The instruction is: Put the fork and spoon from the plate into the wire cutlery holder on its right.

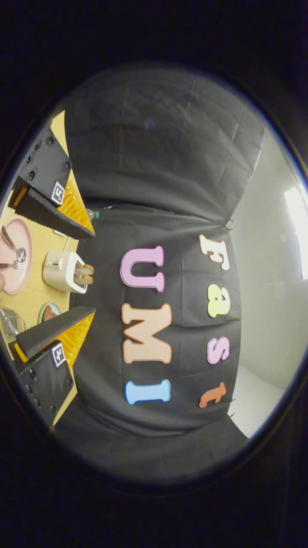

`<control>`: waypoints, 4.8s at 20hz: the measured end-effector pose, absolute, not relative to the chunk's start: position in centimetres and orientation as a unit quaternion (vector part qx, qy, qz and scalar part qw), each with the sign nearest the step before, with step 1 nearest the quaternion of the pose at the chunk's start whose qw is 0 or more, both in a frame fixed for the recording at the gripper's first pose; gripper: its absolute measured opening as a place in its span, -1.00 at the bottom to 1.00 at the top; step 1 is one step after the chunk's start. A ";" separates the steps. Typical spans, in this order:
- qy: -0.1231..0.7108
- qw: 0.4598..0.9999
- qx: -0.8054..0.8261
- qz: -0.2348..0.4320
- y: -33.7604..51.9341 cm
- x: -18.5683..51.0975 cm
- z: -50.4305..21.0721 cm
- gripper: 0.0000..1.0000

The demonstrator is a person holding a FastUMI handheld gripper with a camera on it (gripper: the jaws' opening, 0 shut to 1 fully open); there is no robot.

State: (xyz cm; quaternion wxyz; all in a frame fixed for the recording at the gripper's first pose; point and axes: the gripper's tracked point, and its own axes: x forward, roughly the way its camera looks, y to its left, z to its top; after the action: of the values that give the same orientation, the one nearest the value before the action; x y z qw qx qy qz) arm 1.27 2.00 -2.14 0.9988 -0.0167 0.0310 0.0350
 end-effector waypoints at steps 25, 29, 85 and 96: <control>0.304 0.946 -0.056 0.096 2.9 0.1 -22.5 1.00; 0.336 0.934 -0.071 0.101 2.7 -0.5 -25.3 1.00; 0.538 0.838 -0.076 0.053 -0.3 -4.2 -36.3 -0.85; 0.536 0.832 -0.105 0.093 -0.9 -3.8 -31.0 -0.85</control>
State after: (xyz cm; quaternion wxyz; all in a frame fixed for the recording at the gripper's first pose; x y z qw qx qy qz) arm -3.80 -0.90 -31.01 0.8324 -0.1047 0.5362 0.0933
